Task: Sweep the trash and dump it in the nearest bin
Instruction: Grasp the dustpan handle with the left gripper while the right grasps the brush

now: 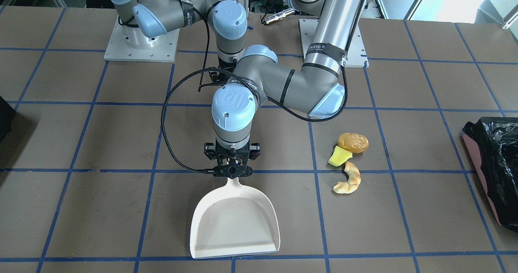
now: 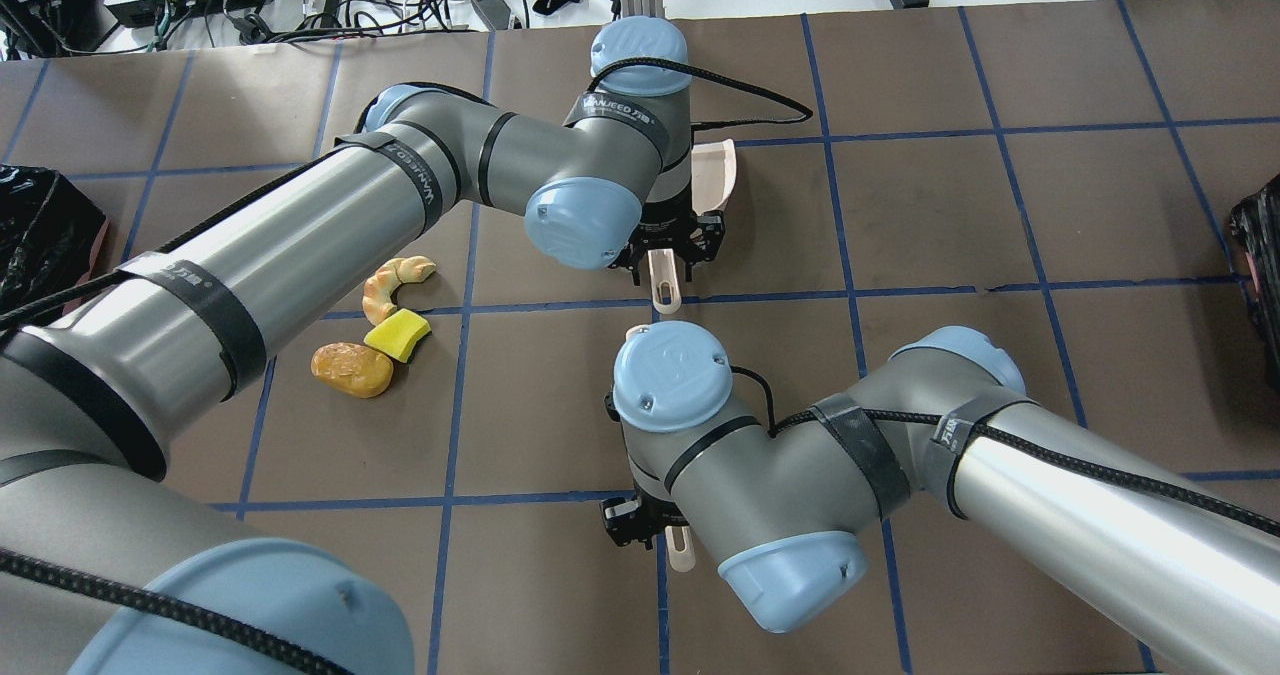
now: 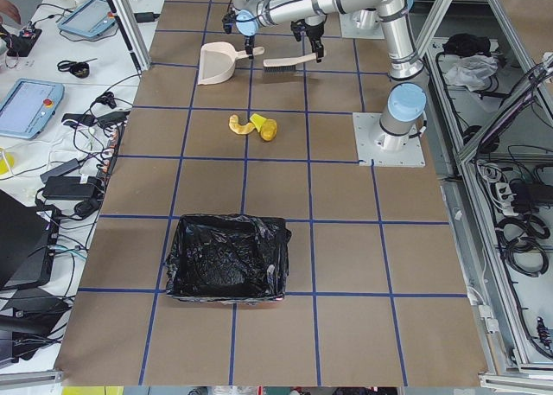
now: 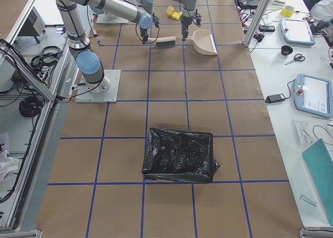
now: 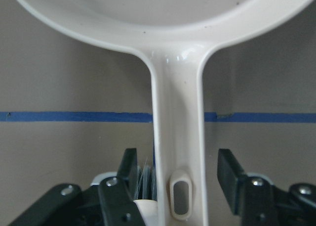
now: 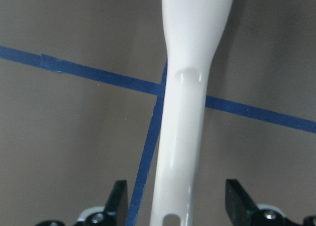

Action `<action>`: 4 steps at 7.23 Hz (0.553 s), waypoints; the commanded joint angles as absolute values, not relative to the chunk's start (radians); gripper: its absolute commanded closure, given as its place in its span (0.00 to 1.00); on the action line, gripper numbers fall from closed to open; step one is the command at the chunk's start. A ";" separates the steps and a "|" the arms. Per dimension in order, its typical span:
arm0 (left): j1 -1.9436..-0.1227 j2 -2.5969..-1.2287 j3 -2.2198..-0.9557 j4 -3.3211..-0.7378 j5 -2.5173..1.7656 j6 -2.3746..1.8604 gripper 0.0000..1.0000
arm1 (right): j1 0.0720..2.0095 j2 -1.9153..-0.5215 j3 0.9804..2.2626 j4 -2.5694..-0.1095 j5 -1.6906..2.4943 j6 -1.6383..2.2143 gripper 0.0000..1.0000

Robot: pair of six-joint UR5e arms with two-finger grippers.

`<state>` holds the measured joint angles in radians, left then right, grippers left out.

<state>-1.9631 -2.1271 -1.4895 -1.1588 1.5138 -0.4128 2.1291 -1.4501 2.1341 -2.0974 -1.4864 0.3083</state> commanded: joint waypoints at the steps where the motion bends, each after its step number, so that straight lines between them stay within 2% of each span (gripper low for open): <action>1: -1.965 -2.128 -1.489 -1.160 1.511 -0.420 0.79 | 2.129 -1.450 2.135 -2.095 -1.486 0.308 0.66; 2: -1.968 -2.123 -1.489 -1.160 1.509 -0.420 1.00 | 2.129 -1.450 2.134 -2.092 -1.486 0.308 0.82; 3: -1.968 -2.120 -1.488 -1.160 1.512 -0.420 1.00 | 2.129 -1.450 2.134 -2.089 -1.488 0.308 1.00; 4: -1.968 -2.109 -1.482 -1.158 1.522 -0.414 1.00 | 2.129 -1.450 2.134 -2.091 -1.489 0.310 1.00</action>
